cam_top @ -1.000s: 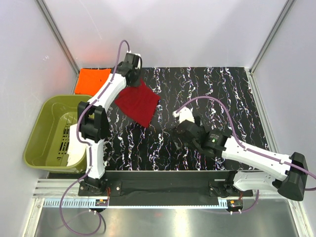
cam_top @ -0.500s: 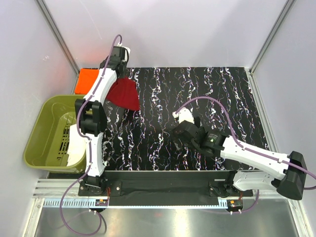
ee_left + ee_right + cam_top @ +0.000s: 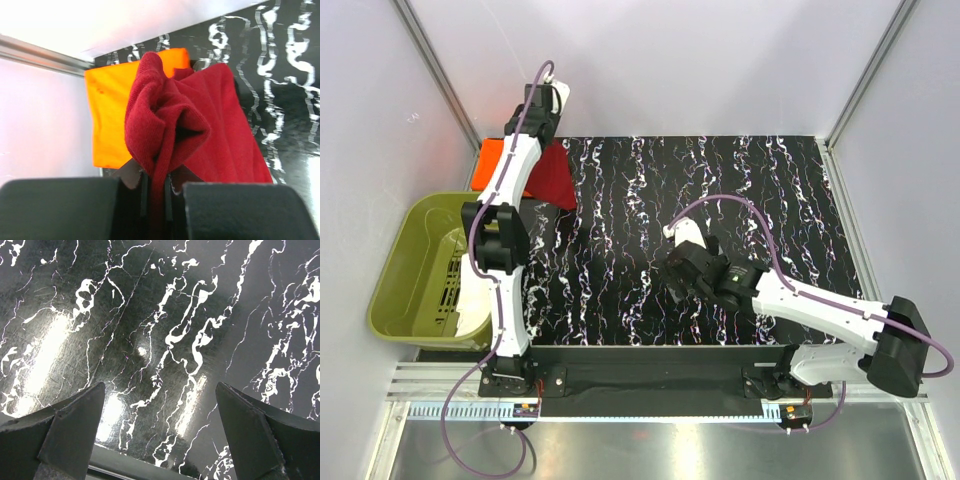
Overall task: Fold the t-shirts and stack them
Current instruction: Neatly place the folded tshirt to the corner
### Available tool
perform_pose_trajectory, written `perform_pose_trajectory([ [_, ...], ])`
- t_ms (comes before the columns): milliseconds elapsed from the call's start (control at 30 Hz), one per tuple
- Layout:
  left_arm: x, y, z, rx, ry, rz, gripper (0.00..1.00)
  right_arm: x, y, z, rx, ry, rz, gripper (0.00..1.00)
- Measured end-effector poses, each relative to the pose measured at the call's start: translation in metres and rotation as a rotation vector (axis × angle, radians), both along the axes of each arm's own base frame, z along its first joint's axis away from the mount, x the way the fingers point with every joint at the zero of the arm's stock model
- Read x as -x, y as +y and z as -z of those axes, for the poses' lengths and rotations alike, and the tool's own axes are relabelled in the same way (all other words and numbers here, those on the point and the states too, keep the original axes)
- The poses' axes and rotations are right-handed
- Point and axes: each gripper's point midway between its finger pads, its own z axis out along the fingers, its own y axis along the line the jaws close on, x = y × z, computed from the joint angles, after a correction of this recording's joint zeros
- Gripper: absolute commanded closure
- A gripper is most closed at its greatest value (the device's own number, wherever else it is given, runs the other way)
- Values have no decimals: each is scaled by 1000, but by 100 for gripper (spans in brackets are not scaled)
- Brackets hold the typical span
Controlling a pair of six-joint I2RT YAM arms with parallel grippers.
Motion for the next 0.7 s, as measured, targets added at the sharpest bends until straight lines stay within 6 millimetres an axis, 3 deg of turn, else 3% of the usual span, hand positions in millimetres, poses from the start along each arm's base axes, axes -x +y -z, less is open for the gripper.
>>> perform_pose_trajectory([
  [333,-3,37,-4,-28,-6,-18,100,-7,3,8,1,29,-22,0],
  [700,-12,45,-15,4,-51,19,100,-15,6,13,-3,51,-40,0],
])
